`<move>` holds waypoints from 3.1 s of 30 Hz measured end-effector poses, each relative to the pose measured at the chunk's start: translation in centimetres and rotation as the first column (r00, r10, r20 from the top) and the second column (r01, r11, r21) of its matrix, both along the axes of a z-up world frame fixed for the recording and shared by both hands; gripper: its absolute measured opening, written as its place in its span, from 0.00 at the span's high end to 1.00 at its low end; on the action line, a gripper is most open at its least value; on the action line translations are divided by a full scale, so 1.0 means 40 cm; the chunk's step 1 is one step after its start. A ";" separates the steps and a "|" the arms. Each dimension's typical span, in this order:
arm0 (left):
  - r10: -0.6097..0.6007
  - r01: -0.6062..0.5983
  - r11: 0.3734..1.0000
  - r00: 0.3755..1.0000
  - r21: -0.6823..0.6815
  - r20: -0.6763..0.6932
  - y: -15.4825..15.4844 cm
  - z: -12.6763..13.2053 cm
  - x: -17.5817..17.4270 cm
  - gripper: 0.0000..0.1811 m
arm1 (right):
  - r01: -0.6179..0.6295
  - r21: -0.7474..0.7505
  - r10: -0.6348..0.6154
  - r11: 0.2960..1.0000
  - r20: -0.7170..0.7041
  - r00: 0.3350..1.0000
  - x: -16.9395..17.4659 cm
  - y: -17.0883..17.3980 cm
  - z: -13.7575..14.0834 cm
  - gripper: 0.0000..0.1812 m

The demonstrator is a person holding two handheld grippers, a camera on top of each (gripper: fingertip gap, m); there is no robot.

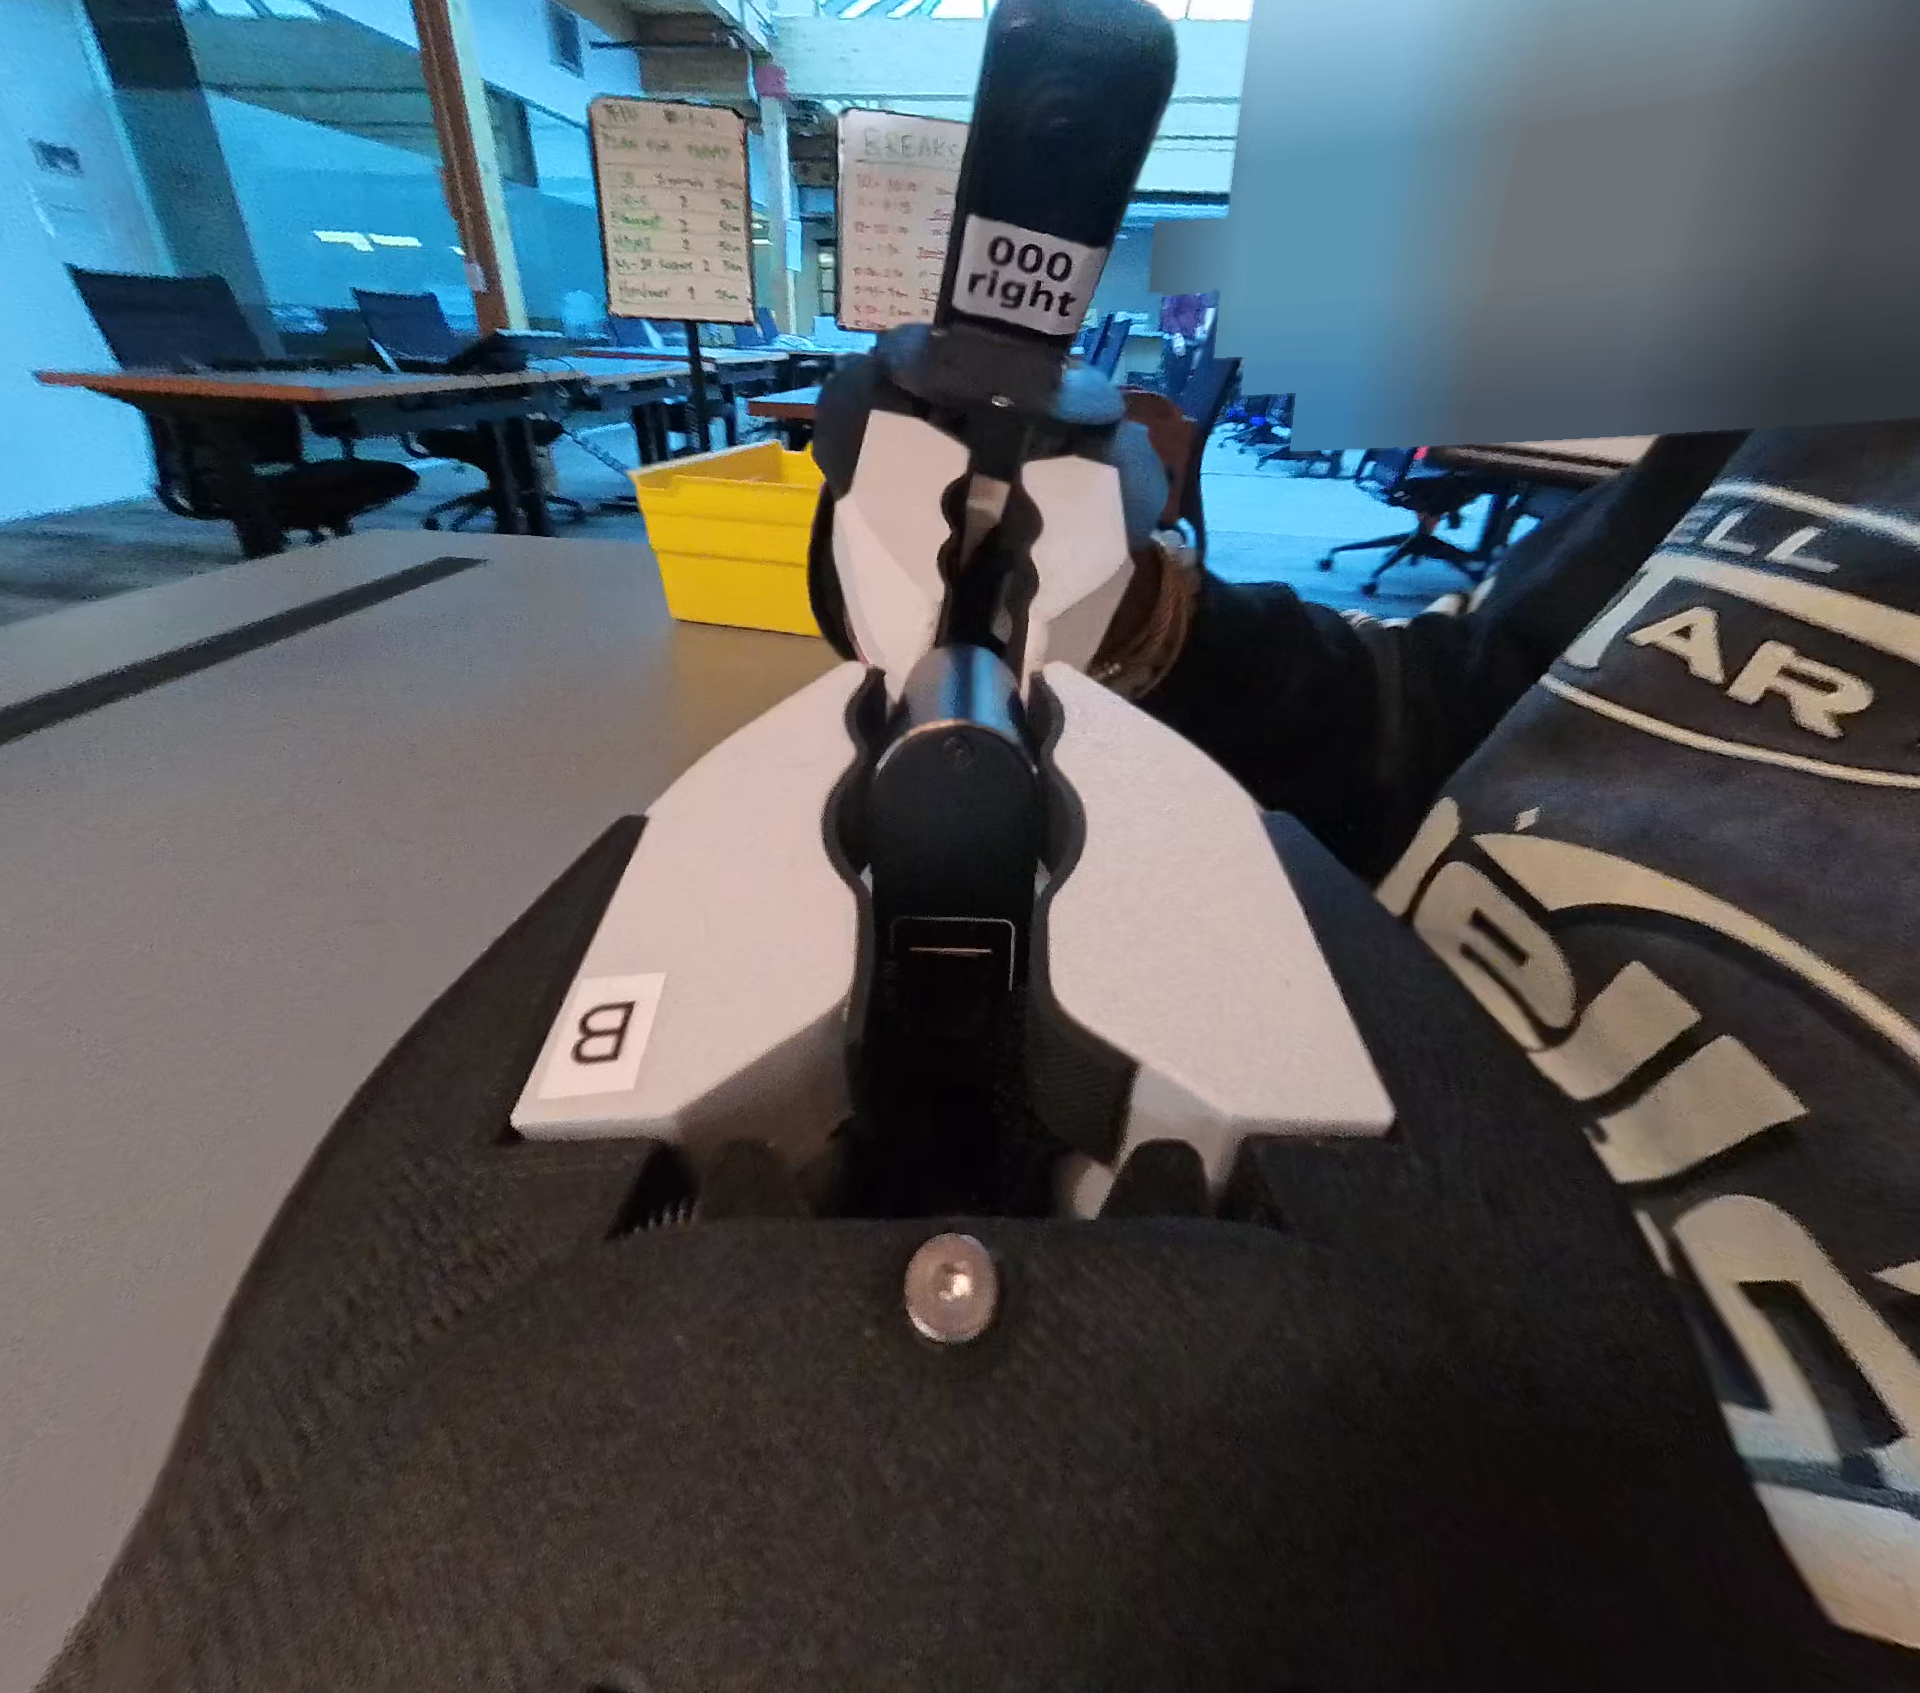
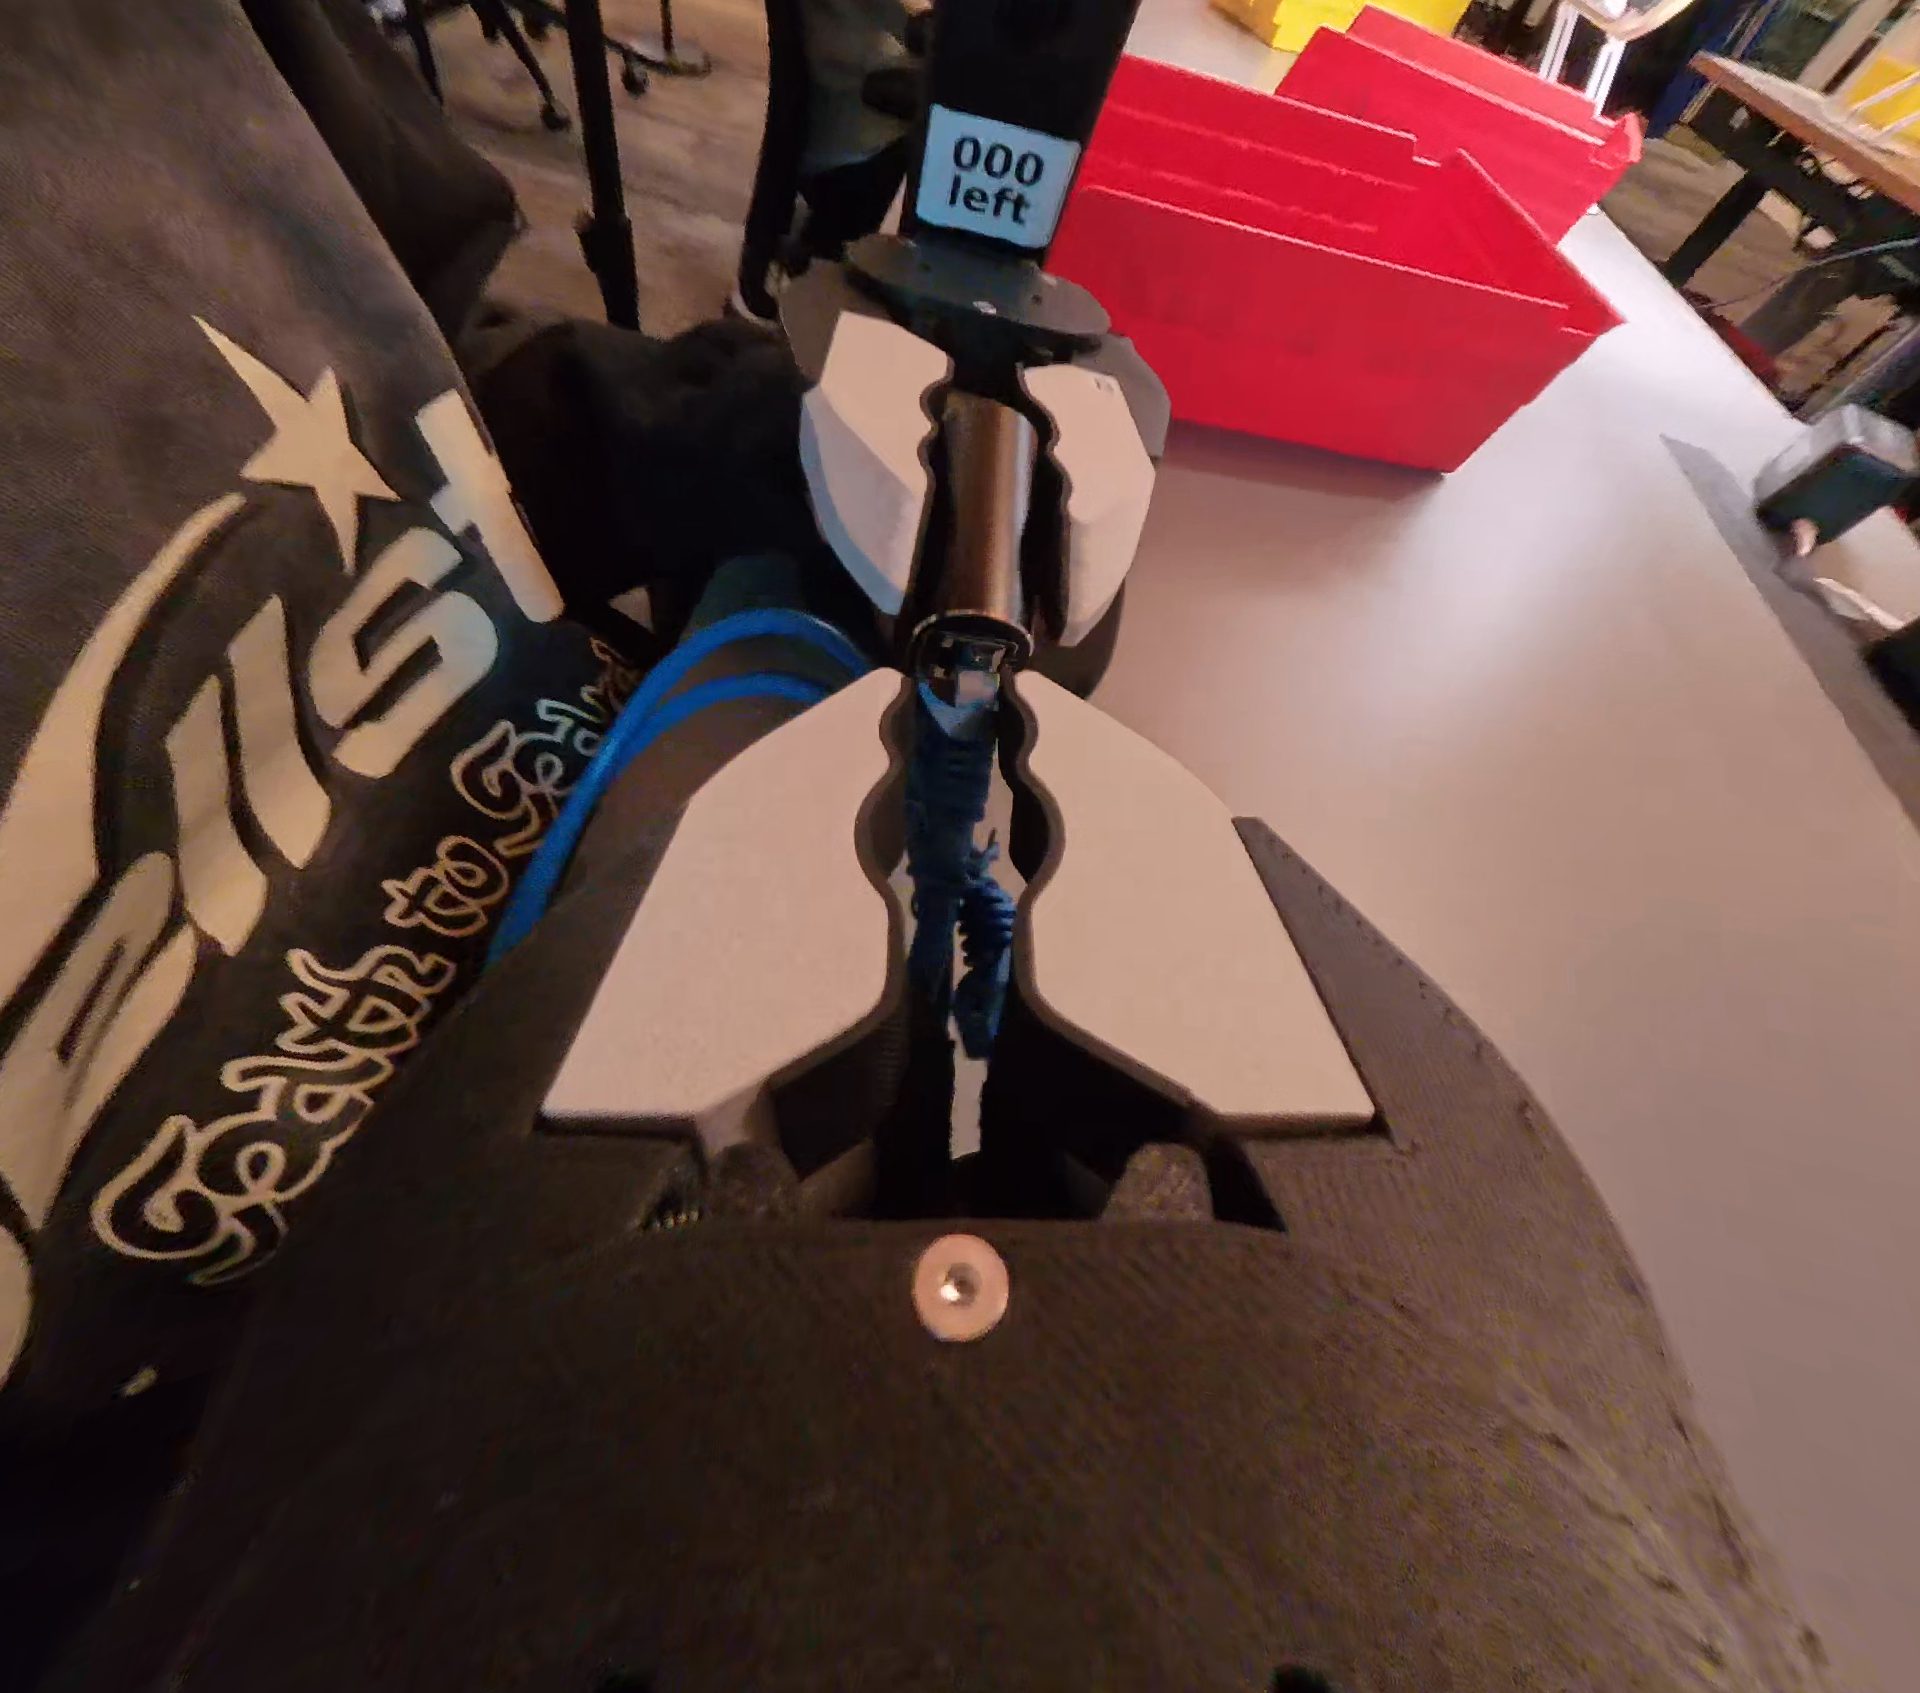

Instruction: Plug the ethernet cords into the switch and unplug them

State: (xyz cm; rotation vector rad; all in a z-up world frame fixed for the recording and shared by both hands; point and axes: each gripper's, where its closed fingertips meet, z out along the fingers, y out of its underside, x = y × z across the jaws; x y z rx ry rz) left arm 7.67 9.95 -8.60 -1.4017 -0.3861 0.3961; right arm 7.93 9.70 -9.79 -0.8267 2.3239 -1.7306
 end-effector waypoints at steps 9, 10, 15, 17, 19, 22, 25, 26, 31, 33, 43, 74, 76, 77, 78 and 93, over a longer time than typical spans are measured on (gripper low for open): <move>-0.032 0.020 0.997 0.986 -0.073 -0.162 0.023 0.006 0.034 0.86 | -0.017 0.034 0.022 0.999 -0.156 0.988 0.031 0.017 -0.009 0.92; -0.028 0.011 0.995 0.983 -0.095 -0.184 0.024 0.003 0.036 0.86 | -0.018 0.023 0.021 1.000 -0.172 0.985 0.032 0.019 -0.005 0.93; 0.017 -0.082 0.967 0.965 -0.240 -0.260 0.022 -0.032 0.027 0.86 | 0.012 0.036 -0.003 0.999 -0.226 0.974 0.027 0.018 -0.015 0.93; 0.041 -0.110 0.964 0.961 -0.242 -0.272 0.016 -0.029 0.021 0.86 | 0.048 0.023 -0.042 0.999 -0.230 0.972 0.019 0.011 -0.011 0.93; 0.075 -0.153 0.950 0.957 -0.271 -0.280 0.009 -0.039 0.008 0.86 | 0.099 0.019 -0.090 0.995 -0.263 0.961 0.006 0.004 -0.014 0.93; 0.119 -0.203 0.929 0.956 -0.309 -0.269 0.002 -0.057 -0.012 0.86 | 0.155 0.028 -0.143 0.988 -0.254 0.957 -0.017 -0.003 -0.026 0.93; 0.166 -0.245 0.902 0.957 -0.355 -0.240 -0.006 -0.078 -0.034 0.86 | 0.183 0.049 -0.168 0.982 -0.220 0.961 -0.042 -0.010 -0.045 0.93; 0.187 -0.264 0.895 0.954 -0.360 -0.236 -0.009 -0.081 -0.042 0.86 | 0.196 0.044 -0.183 0.980 -0.215 0.959 -0.051 -0.014 -0.046 0.92; 0.278 -0.333 0.859 0.941 -0.389 -0.193 -0.027 -0.096 -0.079 0.85 | 0.318 0.070 -0.297 0.946 -0.209 0.932 -0.093 -0.026 -0.056 0.92; 0.318 -0.375 0.825 0.926 -0.423 -0.202 -0.034 -0.107 -0.092 0.86 | 0.371 0.078 -0.347 0.925 -0.224 0.911 -0.109 -0.031 -0.064 0.92; 0.377 -0.413 0.780 0.910 -0.471 -0.173 -0.064 -0.129 -0.114 0.86 | 0.674 -0.191 -0.659 0.714 -0.508 0.554 -0.261 -0.005 -0.006 0.92; 0.359 -0.368 0.909 0.930 0.195 0.084 -0.185 0.039 -0.094 0.86 | 0.983 -0.162 -0.996 0.090 0.007 0.093 -0.486 0.918 0.232 0.91; 0.355 -0.366 0.909 0.931 0.199 0.088 -0.186 0.040 -0.094 0.86 | 0.987 -0.129 -0.995 0.093 0.025 0.097 -0.514 0.932 0.196 0.91; 0.352 -0.363 0.909 0.932 0.203 0.090 -0.186 0.040 -0.093 0.86 | 0.991 -0.099 -0.995 0.090 0.036 0.094 -0.531 0.938 0.174 0.91; 0.349 -0.360 0.909 0.933 0.210 0.090 -0.187 0.042 -0.092 0.86 | 0.994 -0.066 -0.995 0.089 0.044 0.092 -0.547 0.942 0.149 0.91; 0.301 -0.320 0.889 0.947 0.327 0.109 -0.206 0.069 -0.081 0.86 | 0.854 -0.519 -0.809 0.035 0.487 0.329 -0.521 0.787 0.419 0.29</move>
